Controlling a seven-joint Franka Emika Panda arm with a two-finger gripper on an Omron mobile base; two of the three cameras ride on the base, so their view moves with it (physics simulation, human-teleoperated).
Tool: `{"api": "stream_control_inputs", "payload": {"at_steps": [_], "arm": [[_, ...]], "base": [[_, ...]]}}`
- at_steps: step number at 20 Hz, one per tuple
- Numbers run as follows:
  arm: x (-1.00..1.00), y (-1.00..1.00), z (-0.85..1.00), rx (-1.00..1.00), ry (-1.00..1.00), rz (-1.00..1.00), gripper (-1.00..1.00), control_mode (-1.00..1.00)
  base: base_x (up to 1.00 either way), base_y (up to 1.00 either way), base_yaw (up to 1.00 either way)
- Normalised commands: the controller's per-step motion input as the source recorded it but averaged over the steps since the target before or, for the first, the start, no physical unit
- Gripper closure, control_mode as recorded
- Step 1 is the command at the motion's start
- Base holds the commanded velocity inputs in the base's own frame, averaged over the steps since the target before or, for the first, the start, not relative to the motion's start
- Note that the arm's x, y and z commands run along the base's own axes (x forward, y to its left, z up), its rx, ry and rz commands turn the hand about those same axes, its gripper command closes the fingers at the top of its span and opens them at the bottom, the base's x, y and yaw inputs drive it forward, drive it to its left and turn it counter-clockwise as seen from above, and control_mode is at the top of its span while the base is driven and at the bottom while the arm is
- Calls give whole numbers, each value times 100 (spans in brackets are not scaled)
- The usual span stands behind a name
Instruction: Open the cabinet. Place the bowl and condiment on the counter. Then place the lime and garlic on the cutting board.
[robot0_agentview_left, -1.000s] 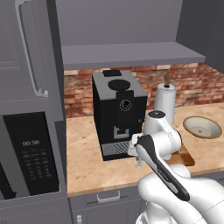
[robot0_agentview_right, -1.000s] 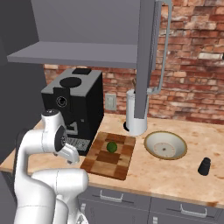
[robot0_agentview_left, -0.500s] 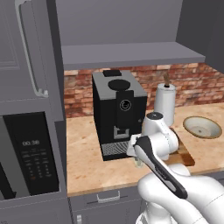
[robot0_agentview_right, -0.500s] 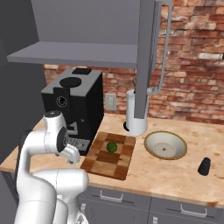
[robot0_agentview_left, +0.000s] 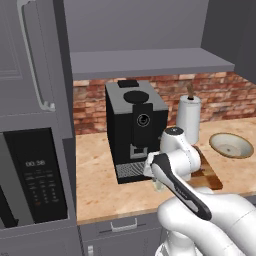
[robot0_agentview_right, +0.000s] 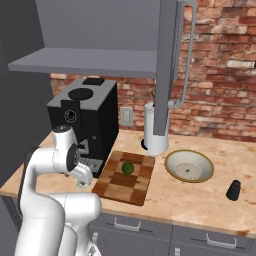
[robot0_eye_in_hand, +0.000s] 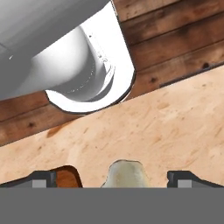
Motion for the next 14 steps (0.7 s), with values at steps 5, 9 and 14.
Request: {"api": "stream_control_inputs", "payload": {"at_steps": [5,9,14], "arm": [[5,0,-23,0,0,0,-100,-100],[0,0,-28,0,0,0,-100,-100],[0,0,-30,0,0,0,-100,-100]], "base": [[0,0,0],[0,0,0],[0,0,0]]}}
